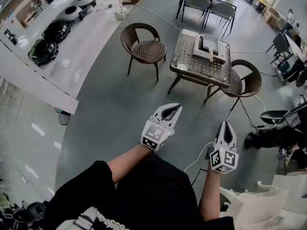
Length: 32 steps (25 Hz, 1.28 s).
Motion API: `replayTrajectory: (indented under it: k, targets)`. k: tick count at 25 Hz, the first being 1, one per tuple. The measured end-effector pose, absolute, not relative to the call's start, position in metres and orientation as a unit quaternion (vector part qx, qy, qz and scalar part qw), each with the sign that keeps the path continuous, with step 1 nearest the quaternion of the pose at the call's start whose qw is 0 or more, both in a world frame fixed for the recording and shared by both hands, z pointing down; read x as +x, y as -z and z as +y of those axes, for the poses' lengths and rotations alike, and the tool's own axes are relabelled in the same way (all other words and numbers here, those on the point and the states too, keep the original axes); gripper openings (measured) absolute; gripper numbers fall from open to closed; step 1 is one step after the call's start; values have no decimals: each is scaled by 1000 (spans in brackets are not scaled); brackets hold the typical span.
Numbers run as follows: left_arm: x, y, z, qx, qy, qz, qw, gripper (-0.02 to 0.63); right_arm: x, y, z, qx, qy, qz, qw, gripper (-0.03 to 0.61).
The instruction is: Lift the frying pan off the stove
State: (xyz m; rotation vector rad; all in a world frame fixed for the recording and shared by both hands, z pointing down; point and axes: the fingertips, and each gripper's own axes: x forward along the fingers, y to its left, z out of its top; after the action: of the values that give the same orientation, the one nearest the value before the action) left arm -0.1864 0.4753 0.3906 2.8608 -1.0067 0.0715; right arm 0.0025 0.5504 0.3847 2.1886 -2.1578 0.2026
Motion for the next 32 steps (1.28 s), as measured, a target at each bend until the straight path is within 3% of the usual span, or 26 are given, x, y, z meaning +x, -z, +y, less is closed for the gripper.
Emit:
replayTrajectory:
  k: [6,13,32]
  targets:
    - [-182,-367,487,942,2,-335,27,8,10,-384,560,712,-71,-698,35,29]
    - [-199,-383,506,931,2,-361,61,8,-9,-390,579,678,-139,-721,-49,31]
    - [-243,-414,385,942,-7,-319,107,8,-69,-419,436,687,-157,-708,44,32]
